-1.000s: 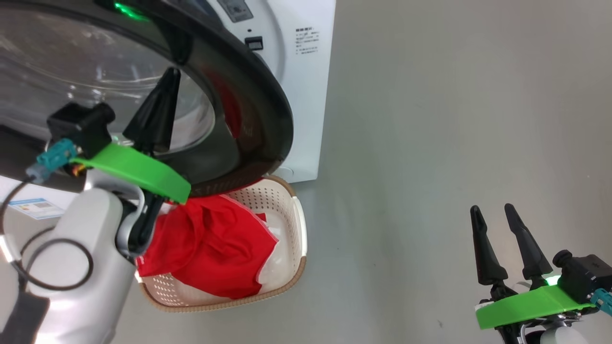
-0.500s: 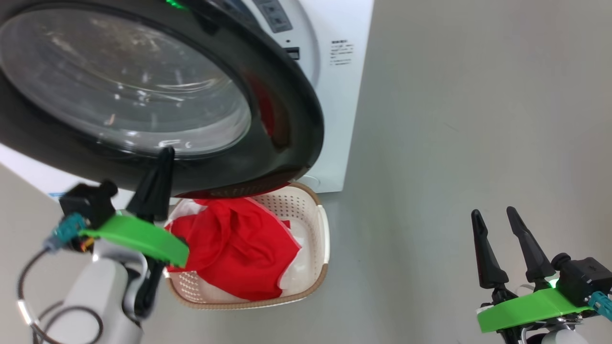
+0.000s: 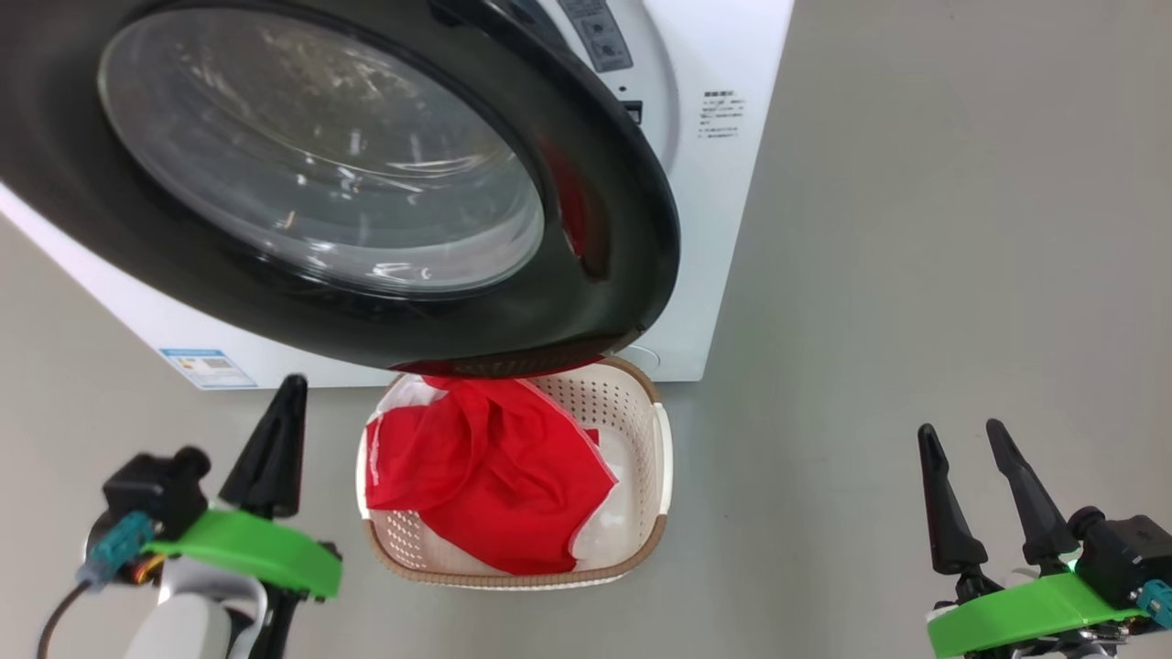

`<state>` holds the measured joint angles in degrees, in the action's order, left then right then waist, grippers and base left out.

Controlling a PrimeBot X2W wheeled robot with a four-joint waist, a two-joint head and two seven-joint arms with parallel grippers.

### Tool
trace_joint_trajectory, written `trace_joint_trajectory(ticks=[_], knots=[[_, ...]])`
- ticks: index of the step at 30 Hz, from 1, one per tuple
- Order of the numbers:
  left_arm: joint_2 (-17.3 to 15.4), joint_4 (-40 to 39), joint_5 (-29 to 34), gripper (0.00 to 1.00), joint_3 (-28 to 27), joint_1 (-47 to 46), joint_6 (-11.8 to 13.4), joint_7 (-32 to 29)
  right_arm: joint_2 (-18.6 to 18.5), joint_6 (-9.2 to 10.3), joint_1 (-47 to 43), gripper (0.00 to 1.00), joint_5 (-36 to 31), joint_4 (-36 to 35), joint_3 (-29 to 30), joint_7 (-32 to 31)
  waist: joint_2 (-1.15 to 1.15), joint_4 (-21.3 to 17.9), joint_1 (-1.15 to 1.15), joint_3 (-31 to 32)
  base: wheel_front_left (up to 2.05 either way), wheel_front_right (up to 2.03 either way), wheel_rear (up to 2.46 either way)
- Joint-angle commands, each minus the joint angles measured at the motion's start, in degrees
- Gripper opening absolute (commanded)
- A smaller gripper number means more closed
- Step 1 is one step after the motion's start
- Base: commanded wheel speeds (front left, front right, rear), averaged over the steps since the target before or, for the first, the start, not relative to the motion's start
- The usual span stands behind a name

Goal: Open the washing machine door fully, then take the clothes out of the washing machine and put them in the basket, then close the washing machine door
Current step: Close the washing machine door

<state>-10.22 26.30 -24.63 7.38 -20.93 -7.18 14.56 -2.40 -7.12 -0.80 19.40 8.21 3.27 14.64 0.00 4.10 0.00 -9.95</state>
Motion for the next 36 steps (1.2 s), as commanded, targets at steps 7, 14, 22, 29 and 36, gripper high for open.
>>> trace_joint_trajectory(ticks=[7,14,22,29,36], knots=[[-1.59,-3.65,2.65,1.00,-6.12,5.42,-0.31,0.44,-0.48,-0.36,-1.43,1.00,-1.26,-1.50,-0.14,0.36,0.00,1.37,0.00,1.71,0.00,0.00,0.00],[-1.91,-5.54,3.22,1.00,-8.11,7.97,-0.31,0.44,-0.48,-0.36,-2.63,1.00,-1.53,-1.96,0.74,0.36,0.00,1.60,0.00,2.35,0.00,0.00,0.00],[-1.85,-8.82,4.08,1.00,-10.09,11.23,-0.31,0.44,-0.48,-0.36,-4.08,1.00,-1.71,-2.64,1.75,0.36,0.00,1.24,0.00,3.02,0.00,0.00,0.00],[-1.13,-12.58,5.06,1.00,-12.21,15.39,-0.31,0.44,-0.48,-0.36,-5.51,1.00,-1.43,-3.30,2.31,0.36,0.00,0.81,0.00,3.75,0.00,0.00,0.00],[-0.21,-14.10,5.57,1.00,-13.28,17.62,-0.31,0.44,-0.48,-0.36,-6.11,1.00,-1.00,-3.39,2.31,0.36,0.00,0.72,0.00,4.02,0.00,0.00,0.00]])
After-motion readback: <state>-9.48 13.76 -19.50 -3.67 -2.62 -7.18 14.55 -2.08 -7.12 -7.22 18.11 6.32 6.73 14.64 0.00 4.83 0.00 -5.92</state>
